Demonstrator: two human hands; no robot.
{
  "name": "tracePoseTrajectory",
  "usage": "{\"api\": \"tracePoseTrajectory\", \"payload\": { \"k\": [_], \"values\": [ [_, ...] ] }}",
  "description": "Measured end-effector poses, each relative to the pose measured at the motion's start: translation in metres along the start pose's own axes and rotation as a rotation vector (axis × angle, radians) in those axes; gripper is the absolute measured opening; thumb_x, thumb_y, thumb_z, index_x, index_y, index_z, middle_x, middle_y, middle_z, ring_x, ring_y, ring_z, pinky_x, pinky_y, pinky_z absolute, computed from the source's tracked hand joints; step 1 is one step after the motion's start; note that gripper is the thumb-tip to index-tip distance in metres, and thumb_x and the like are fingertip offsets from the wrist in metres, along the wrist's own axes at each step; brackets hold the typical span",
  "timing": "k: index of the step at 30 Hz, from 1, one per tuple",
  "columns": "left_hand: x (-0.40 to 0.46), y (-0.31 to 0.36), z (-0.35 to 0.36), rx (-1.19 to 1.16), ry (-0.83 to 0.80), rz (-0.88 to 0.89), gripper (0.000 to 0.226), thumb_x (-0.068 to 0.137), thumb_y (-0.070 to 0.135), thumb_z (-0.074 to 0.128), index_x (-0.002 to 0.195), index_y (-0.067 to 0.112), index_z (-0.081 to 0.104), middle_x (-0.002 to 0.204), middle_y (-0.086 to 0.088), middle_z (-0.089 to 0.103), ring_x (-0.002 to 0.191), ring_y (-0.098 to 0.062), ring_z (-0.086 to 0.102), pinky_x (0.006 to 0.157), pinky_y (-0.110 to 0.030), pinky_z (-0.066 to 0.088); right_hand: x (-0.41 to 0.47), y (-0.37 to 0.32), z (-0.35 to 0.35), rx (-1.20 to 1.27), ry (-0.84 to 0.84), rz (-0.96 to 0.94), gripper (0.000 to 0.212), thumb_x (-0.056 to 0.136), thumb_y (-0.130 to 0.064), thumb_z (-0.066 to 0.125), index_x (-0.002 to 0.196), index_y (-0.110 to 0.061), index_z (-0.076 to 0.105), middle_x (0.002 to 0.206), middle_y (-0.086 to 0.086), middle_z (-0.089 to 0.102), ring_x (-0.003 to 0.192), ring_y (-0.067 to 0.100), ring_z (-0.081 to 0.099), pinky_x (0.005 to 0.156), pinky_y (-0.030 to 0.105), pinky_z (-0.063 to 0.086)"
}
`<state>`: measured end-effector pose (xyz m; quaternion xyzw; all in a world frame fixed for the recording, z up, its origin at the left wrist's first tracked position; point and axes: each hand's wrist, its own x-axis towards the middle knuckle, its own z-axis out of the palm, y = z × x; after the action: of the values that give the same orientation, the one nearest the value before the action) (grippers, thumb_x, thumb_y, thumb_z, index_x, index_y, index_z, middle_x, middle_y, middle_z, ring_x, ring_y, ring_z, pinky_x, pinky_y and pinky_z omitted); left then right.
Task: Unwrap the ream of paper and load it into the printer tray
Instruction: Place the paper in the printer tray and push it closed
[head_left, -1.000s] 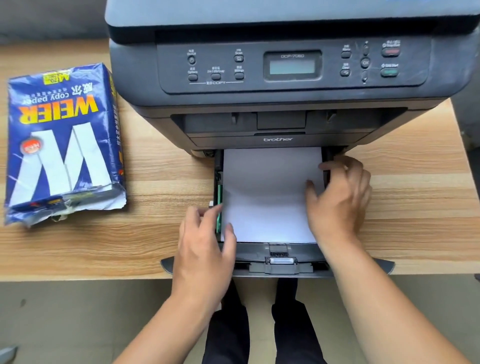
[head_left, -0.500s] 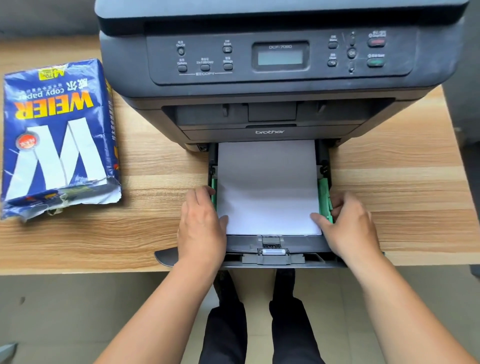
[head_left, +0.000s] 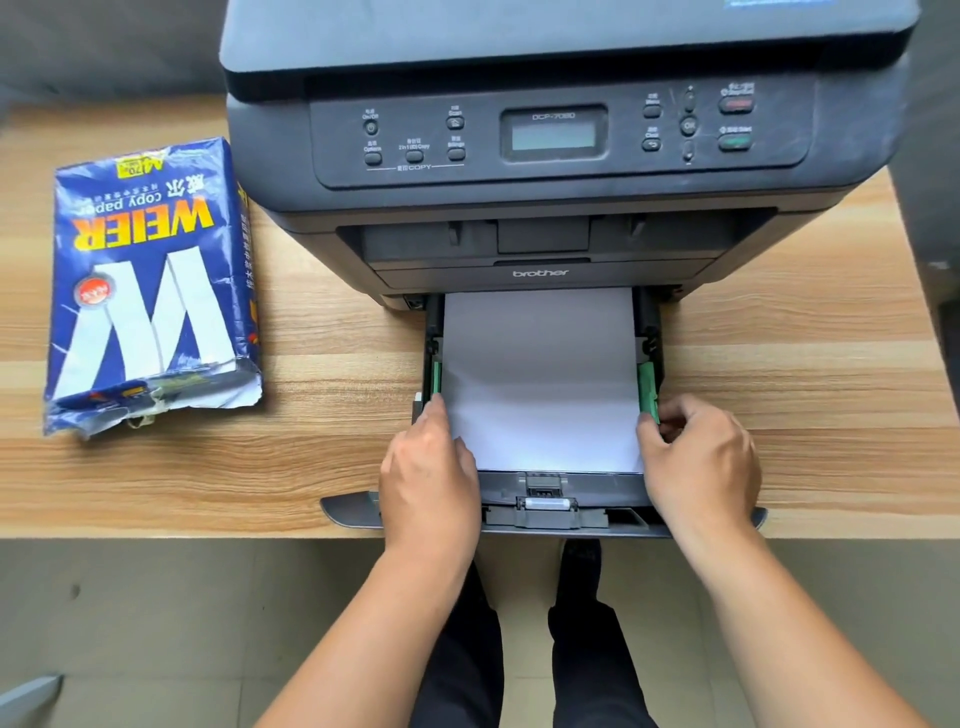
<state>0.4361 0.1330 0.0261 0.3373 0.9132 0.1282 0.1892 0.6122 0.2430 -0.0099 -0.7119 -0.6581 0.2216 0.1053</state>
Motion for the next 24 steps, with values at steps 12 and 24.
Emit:
{"api": "tracePoseTrajectory", "payload": {
  "k": [12,24],
  "values": [
    [0.011,-0.008,0.003,0.014,0.030,-0.021,0.057,0.093,-0.002,0.054,0.142,0.026,0.055,0.102,-0.019,0.074,0.094,-0.043,0.067,0.080,-0.045,0.051,-0.003,0.000,-0.001,0.029,0.001,-0.074,0.012,0.089,-0.021,0.066,0.083,-0.011,0.070,0.081,0.012,0.074,0.076,0.033,0.056,0.079,0.039,0.047],
    [-0.096,-0.069,-0.008,-0.087,0.192,0.721,0.011,0.081,0.011,0.066,0.081,0.017,0.075,0.083,0.004,0.069,0.076,-0.021,0.063,0.074,-0.030,0.047,-0.116,0.046,-0.038,0.065,0.096,-0.732,0.009,0.080,-0.013,0.069,0.076,-0.007,0.075,0.081,0.007,0.071,0.076,0.030,0.065,0.078,0.037,0.050]
  ]
}}
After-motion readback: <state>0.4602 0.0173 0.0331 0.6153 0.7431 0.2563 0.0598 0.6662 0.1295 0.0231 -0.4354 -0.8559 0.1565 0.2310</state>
